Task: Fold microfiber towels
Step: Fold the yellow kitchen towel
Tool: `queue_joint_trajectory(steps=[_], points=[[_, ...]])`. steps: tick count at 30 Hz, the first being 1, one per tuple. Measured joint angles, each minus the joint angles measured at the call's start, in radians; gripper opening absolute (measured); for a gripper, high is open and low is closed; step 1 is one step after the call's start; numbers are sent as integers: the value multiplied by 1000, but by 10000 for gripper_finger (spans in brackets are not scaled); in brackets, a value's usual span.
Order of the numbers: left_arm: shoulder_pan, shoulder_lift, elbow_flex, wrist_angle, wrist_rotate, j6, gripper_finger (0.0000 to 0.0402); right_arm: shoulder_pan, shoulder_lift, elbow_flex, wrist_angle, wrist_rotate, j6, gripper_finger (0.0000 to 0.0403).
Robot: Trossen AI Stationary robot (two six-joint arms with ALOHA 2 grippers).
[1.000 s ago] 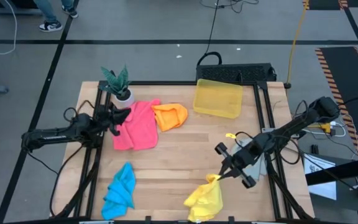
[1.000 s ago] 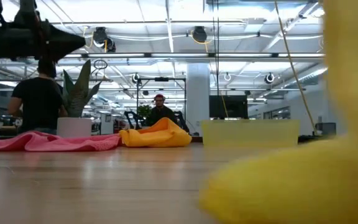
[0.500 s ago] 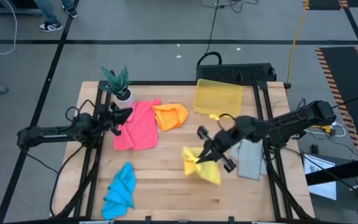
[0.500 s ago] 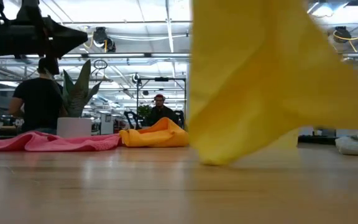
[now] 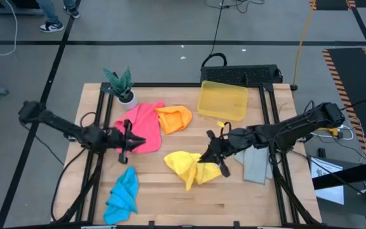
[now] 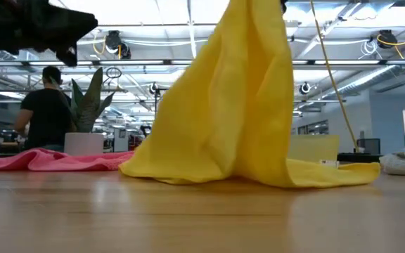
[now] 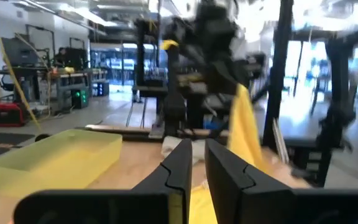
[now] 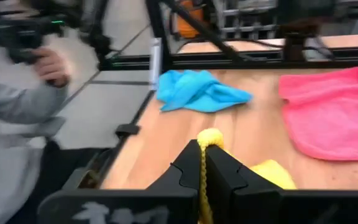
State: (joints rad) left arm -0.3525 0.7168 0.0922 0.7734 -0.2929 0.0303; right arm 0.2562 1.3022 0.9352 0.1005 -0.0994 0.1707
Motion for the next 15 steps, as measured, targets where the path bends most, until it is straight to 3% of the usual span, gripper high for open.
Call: queue_joint_trajectory(steps=[5,9,15], points=[[-147,292,226,-37,-73,162,46,-1,0,0,-3,10,0,0],[-193,528,436,-147,-130,223,46,14,0,0,-49,127,0,0],[-195,793,660,-276,-86,125,46,64,-1,-12,-170,325,41,0]])
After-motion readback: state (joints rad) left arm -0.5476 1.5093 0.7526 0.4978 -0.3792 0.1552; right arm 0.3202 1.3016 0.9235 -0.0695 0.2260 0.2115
